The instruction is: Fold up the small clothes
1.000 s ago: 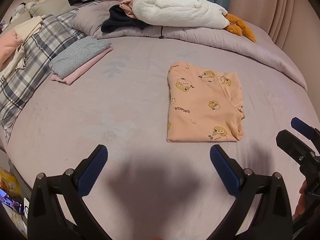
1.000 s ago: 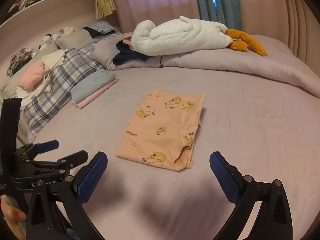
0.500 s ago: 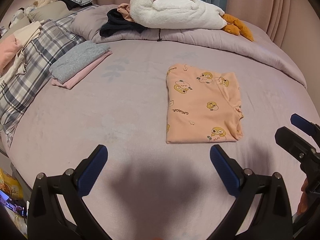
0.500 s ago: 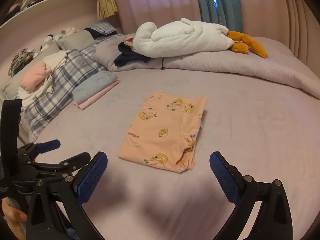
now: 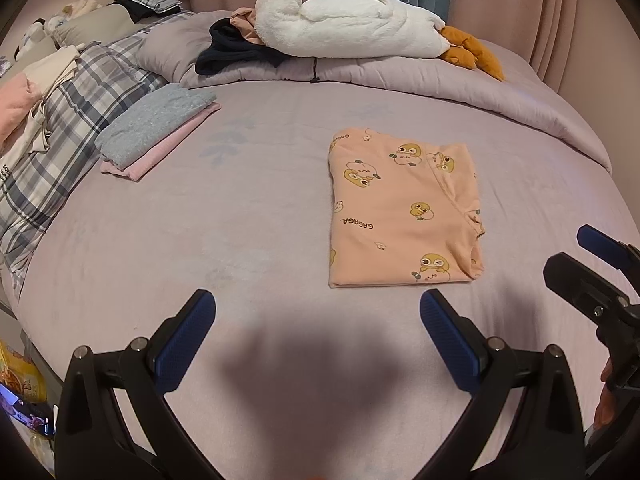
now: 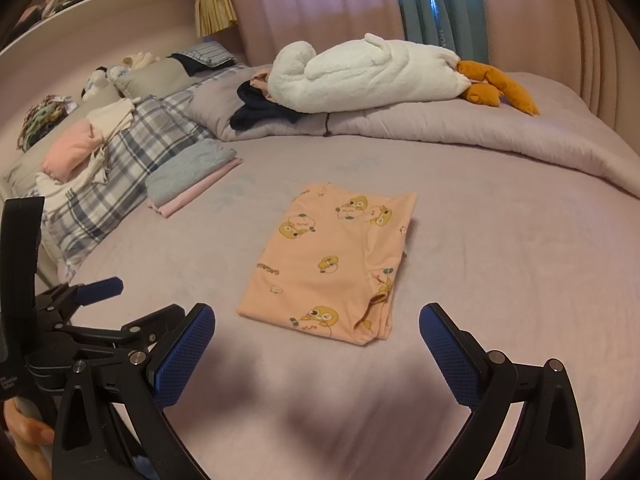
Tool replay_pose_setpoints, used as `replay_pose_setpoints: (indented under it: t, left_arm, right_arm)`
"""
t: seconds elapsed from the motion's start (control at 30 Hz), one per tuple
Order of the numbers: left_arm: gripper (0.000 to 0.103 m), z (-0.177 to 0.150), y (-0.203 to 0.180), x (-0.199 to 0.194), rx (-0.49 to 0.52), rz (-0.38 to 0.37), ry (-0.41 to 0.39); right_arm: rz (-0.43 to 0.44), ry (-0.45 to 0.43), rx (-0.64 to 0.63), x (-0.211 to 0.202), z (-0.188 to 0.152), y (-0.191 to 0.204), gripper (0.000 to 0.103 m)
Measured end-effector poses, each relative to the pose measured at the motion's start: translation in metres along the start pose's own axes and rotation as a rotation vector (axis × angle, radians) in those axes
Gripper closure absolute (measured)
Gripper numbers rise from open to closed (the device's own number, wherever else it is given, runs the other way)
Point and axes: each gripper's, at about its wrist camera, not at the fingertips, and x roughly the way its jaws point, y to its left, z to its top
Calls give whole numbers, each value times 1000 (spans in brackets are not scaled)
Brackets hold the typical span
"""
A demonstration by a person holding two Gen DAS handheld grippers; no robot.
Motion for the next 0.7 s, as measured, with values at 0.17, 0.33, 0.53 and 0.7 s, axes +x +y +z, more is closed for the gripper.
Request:
replay_pose_setpoints:
  t: [0.17, 0.33, 0.53, 0.7]
  left_arm:
    - [1, 0, -2, 0, 6, -3, 0]
    - [1, 0, -3, 1, 7, -8, 0]
    - [1, 0, -5, 2, 11, -14, 1]
    - [1, 0, -5, 3, 9, -15, 1]
  right_arm:
    - [1, 2, 1, 0, 0, 0, 2]
    - [2, 1, 1, 0, 0, -1, 2]
    - [0, 2, 5, 0, -1, -1, 2]
    - [-2, 3, 7, 0, -1, -2, 2]
